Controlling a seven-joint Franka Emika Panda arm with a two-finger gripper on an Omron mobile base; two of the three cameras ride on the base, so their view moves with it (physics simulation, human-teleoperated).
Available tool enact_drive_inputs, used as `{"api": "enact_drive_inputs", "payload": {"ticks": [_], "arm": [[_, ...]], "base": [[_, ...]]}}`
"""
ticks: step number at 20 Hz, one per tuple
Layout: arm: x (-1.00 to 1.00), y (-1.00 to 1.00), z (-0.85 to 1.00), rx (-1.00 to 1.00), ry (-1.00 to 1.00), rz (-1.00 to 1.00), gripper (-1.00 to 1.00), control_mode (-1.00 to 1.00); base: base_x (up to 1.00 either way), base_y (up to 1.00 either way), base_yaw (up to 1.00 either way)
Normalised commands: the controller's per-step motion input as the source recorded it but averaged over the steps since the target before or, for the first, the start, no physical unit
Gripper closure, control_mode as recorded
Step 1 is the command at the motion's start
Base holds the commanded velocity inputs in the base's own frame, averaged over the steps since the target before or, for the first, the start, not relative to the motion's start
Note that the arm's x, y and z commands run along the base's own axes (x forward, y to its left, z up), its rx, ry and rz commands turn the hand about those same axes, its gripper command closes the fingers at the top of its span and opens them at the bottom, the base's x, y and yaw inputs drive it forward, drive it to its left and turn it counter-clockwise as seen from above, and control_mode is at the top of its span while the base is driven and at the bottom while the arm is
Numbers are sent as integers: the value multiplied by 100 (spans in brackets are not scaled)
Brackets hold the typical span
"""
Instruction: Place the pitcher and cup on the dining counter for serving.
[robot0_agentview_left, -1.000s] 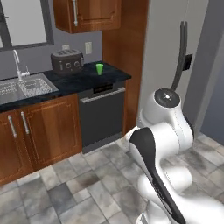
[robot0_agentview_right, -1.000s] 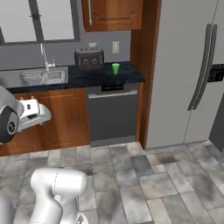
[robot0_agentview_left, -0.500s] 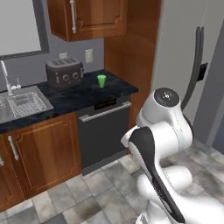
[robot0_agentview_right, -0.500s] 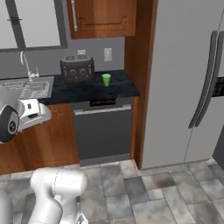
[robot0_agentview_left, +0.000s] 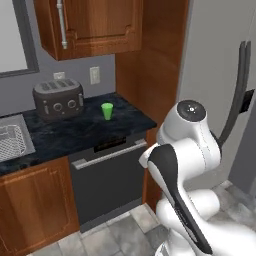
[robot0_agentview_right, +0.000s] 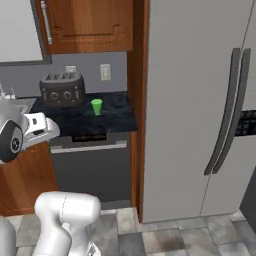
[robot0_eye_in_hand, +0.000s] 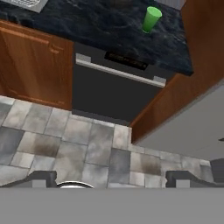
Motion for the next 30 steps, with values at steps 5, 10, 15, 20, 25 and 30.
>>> {"api": "enact_drive_inputs", "payload": {"ticks": [5, 10, 15, 20, 25, 30], "arm": [[0, 0, 0, 0, 0, 0, -100, 100], [0, 0, 0, 0, 0, 0, -100, 100], [0, 0, 0, 0, 0, 0, -100, 100], [0, 0, 0, 0, 0, 0, -100, 100], [0, 0, 0, 0, 0, 1, -100, -100], [24, 1, 0, 0, 0, 0, -100, -100]], "base": [[100, -36, 14], [97, -2, 1], [69, 1, 0], [37, 8, 0], [11, 0, 1], [0, 0, 0]]}}
